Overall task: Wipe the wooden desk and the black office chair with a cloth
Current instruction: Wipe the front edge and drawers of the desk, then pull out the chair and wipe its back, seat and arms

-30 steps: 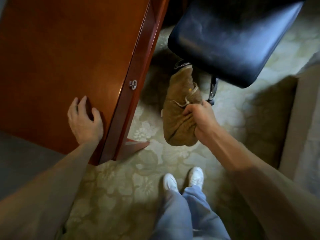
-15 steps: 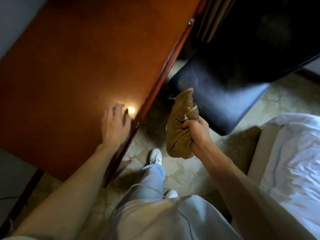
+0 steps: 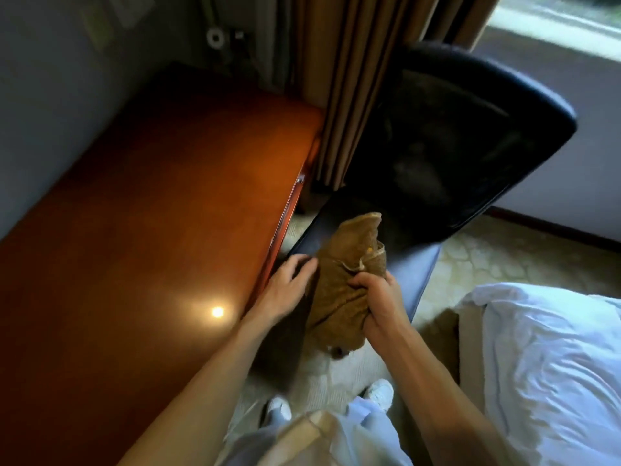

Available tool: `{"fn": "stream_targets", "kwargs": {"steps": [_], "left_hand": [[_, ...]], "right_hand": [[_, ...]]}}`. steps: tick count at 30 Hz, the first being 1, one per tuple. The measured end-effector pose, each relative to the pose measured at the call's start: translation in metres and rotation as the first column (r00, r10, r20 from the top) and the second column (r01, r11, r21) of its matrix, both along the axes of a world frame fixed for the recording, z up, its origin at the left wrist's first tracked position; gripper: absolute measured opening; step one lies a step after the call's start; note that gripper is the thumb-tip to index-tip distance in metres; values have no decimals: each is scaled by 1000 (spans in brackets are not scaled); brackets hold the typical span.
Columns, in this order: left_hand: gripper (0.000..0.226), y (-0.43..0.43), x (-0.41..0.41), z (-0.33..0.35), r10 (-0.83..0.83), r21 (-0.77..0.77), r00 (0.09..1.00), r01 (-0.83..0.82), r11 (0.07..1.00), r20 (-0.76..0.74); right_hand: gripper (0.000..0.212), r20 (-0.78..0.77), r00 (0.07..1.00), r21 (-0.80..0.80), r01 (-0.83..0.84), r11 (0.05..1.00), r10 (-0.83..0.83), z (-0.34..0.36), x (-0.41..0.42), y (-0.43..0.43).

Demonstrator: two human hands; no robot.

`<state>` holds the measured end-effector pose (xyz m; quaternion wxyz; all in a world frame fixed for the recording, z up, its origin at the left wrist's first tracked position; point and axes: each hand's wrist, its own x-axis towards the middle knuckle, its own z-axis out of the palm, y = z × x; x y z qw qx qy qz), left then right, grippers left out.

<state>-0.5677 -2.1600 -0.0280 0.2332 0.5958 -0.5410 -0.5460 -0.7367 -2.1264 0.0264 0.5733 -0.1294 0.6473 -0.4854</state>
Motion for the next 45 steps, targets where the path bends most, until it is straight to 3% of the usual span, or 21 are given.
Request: {"fn": "stream_targets", "kwargs": {"steps": [4,7,11,13,18,21,24,29,35,42,45], "left_hand": [[73,-27,-39,25,-4,37,994,8,999,-110],[76,-46,-75,35,16,82,978,1,997,-207],[99,-76,-144,49,39,116,968,-11,993,-248],[92,-91,-185,51,47,102,971,-23,995,-234],[46,-124,-293,43,178,-1,963,-182,983,-203],[54,-142,-384,35,262,-55,945,-278,959,-196],[75,-154,-478,38,233,-88,948,-256,963,-215],[52,-200,-603,77,66,-163,978,-99,982,-198],[44,-271,-635,109,-83,-332,996,83,939,15],[28,-353,-618,125,298,-515,950,-300,803,-90],[26,-396,-619,135,396,-594,917,-345,727,-48]], "right_hand": [[28,102,994,-115,37,993,-25,20,-31,-26],[27,122,992,-203,48,978,-23,37,-60,-40],[26,100,995,-269,33,962,-6,54,-121,-61],[24,81,996,-266,-6,964,29,55,-161,-74],[19,-17,966,-290,-253,923,259,43,-266,-114],[15,-53,948,-260,-316,912,313,35,-353,-143],[13,-138,960,-255,-272,928,244,40,-449,-168],[16,-192,974,-310,-174,935,118,80,-589,-213],[14,-67,998,-323,-34,946,13,92,-651,-266],[25,-15,1000,-277,-10,961,6,89,-703,-353],[25,-31,999,-290,-2,957,-7,100,-724,-395]]}}
